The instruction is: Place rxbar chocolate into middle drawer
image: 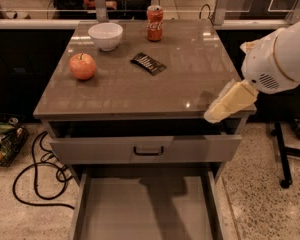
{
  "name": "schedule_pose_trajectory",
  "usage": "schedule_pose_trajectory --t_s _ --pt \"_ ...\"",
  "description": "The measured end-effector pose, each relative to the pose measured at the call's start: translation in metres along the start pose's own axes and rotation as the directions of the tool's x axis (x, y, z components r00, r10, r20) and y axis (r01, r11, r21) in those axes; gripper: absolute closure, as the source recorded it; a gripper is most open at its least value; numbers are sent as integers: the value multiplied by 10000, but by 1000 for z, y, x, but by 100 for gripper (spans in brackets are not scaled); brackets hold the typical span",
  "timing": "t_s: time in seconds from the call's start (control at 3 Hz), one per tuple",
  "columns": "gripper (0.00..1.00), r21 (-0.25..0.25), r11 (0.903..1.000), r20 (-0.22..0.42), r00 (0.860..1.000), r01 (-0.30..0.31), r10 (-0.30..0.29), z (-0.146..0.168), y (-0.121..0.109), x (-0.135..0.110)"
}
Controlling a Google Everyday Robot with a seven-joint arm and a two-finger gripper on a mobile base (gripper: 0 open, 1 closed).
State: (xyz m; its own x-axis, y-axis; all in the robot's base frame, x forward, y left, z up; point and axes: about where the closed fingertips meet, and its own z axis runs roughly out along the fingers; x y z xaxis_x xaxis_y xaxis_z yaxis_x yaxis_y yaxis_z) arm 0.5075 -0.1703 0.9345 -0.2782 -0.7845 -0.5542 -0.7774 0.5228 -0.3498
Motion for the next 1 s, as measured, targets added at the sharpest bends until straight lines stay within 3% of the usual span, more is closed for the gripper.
schedule_pose_trajectory --t_s 0.33,0.67,1.0 --pt "0 229 9963 1312 9882 -832 795 42 -18 -13" --pt "0 643 9848 2682 9533 -1615 1388 74 -60 -32" --pt "0 714 9737 3886 9051 -2166 1728 98 -110 -48"
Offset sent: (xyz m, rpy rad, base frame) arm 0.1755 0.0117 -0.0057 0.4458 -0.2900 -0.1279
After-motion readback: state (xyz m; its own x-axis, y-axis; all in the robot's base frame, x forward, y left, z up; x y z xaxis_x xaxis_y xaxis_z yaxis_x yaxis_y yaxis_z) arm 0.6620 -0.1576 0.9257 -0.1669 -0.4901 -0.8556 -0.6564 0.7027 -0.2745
